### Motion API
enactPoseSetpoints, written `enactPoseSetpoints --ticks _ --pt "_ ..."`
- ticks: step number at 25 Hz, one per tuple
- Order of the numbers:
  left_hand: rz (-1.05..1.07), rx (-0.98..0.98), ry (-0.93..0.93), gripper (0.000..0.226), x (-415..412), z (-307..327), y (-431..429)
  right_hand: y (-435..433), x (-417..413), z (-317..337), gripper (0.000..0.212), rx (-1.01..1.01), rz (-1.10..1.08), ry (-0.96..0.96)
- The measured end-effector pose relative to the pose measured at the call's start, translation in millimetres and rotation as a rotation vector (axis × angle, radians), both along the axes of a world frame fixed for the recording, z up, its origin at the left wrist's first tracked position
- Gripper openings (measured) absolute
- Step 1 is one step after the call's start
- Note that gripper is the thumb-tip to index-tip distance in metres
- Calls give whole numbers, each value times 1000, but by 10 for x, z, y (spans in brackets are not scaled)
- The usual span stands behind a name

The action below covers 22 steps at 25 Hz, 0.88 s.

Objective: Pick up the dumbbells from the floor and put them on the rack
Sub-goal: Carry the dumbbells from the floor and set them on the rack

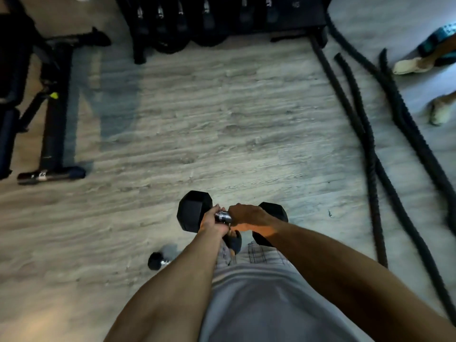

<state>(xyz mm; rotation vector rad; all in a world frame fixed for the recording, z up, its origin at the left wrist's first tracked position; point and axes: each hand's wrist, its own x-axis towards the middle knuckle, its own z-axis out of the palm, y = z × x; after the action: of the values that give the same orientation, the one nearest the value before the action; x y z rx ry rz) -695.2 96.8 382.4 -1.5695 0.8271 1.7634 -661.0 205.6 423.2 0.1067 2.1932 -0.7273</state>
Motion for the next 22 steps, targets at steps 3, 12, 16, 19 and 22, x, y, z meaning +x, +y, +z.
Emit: enactPoseSetpoints --ticks 3,12,16,19,22 --pt "-175 -65 10 23 -416 -20 416 378 -447 -170 33 102 6 -135" --pt "-330 -30 1 14 -2055 -313 2013 1833 -1924 -567 36 164 -166 -176" --pt "-315 29 -33 19 -2861 -274 2648 2482 -2683 -526 41 219 -182 -161" --pt "-364 38 15 23 -3409 -192 3130 2942 -3177 -472 39 201 -225 -156" --pt "-389 57 16 25 -3828 -232 3592 3366 -3571 -504 37 171 -241 -170"
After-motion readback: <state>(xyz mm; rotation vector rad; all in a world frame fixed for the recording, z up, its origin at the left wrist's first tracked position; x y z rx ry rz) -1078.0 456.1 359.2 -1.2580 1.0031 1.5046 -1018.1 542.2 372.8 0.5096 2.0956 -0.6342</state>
